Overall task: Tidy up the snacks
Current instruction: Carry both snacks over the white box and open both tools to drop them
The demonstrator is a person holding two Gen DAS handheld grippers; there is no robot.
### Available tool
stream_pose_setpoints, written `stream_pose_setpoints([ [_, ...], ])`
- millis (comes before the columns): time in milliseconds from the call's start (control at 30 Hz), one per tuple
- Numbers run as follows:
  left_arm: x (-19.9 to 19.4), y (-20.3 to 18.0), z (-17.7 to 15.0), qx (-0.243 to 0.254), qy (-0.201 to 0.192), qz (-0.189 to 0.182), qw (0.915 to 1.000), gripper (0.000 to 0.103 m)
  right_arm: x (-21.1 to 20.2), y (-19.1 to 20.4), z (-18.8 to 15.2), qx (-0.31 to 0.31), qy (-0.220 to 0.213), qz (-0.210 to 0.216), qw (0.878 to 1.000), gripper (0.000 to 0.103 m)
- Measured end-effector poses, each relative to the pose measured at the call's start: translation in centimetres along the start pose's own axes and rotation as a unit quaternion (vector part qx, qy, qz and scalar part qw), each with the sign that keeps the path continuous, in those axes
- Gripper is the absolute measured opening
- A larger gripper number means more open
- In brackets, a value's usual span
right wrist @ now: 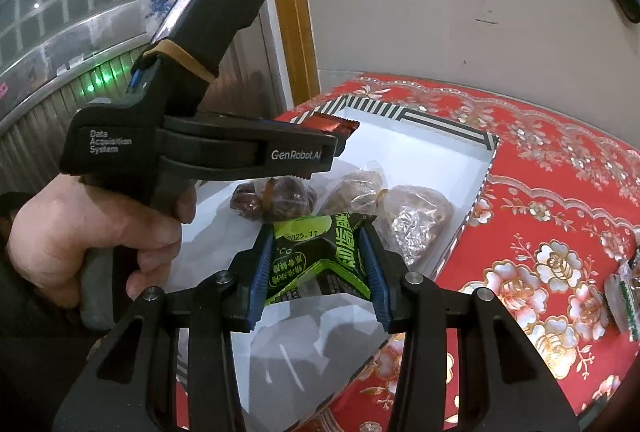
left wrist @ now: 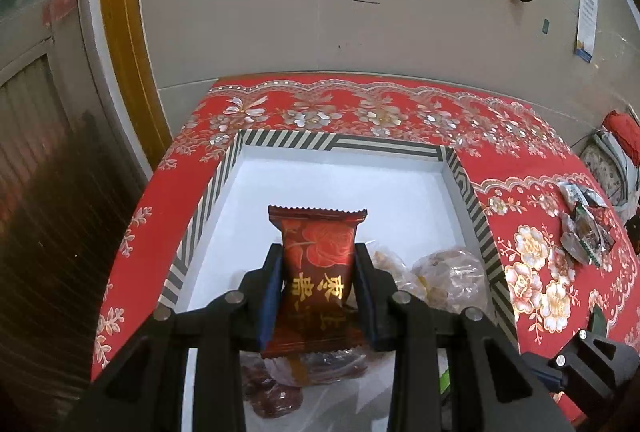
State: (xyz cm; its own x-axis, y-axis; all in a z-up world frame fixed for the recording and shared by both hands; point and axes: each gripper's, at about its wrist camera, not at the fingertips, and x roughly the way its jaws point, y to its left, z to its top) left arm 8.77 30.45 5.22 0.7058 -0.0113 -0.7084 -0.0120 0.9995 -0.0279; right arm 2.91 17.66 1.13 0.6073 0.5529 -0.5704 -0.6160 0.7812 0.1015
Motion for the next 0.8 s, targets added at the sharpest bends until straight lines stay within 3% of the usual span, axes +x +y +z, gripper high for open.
stream_pose_setpoints([
  [333,0.18,-0.18,-0.05,0.0,0.001,0.005,1.0,0.037,0.14,-0.01,0.14,0.0,0.001,0.002,1.0,0.042],
  [500,0.23,0.05,-0.04,-0.007,0.002,0.01,0.9999,0.051,0.01,-0.49,0.15,0.014,-0.002,0.005,1.0,0.045],
  [633,0.19,0.18,-0.01,-0.01,0.0,0.015,0.9998,0.07,-0.03,-0.69,0.12,0.018,-0.004,0.011,1.0,0.045],
  [667,0.18,0.21,0.0,-0.011,-0.001,0.016,0.9998,0.073,-0.07,-0.63,0.11,0.016,-0.005,0.013,1.0,0.047],
  [700,0.15,0.24,0.03,-0.011,-0.002,0.017,0.9998,0.074,-0.12,-0.5,0.11,0.014,-0.006,0.014,1.0,0.057],
  [733,0.12,0.25,0.04,-0.011,-0.003,0.017,0.9998,0.076,-0.22,-0.33,0.08,0.011,-0.009,0.011,1.0,0.061],
  [800,0.07,0.27,0.03,-0.012,-0.004,0.019,0.9997,0.079,-0.5,-0.12,0.05,0.005,-0.017,0.01,1.0,0.062],
])
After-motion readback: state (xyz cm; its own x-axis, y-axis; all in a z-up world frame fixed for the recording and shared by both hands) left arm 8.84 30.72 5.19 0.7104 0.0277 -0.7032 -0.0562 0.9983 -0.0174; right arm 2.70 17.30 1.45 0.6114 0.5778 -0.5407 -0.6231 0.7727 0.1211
